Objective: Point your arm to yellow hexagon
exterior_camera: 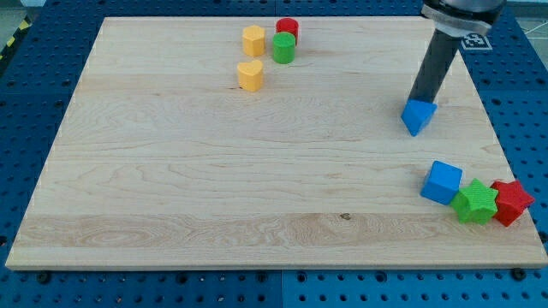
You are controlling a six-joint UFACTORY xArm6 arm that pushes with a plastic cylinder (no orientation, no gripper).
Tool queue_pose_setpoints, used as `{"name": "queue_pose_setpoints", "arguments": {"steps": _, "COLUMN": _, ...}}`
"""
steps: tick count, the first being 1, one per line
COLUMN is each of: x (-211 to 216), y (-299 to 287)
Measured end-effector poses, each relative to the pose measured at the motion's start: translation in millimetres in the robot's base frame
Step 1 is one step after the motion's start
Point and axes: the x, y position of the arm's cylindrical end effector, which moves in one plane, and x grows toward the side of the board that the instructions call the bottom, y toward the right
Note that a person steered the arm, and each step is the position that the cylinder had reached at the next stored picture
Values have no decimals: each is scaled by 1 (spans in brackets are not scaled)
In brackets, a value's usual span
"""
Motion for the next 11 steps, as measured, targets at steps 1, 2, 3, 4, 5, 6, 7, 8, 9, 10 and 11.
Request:
{"name": "queue_pose_setpoints", "arguments": {"steps": 1, "x": 27, "y": 0}}
{"name": "queue_pose_setpoints", "arguments": {"steps": 2, "x": 54, "y": 0}}
{"name": "queue_pose_setpoints", "arguments": {"steps": 3, "x": 77, "y": 0}}
{"name": "queue_pose_setpoints", "arguments": {"steps": 4, "x": 67, "y": 0}}
{"name": "queue_pose_setpoints", "arguments": {"steps": 5, "x": -26, "y": 0}}
{"name": "queue_pose_setpoints", "arguments": {"steps": 6, "x": -128, "y": -19}}
{"name": "queue_pose_setpoints", "arguments": {"steps": 7, "x": -203, "y": -46}}
{"name": "queue_pose_setpoints", "arguments": {"steps": 8, "x": -216, "y": -70}}
{"name": "queue_pose_setpoints", "arguments": {"steps": 9, "x": -216, "y": -96}}
{"name": "queue_pose_setpoints", "arguments": {"steps": 10, "x": -216, "y": -128}}
{"name": "queue_pose_setpoints", "arguments": {"steps": 11, "x": -216, "y": -156}}
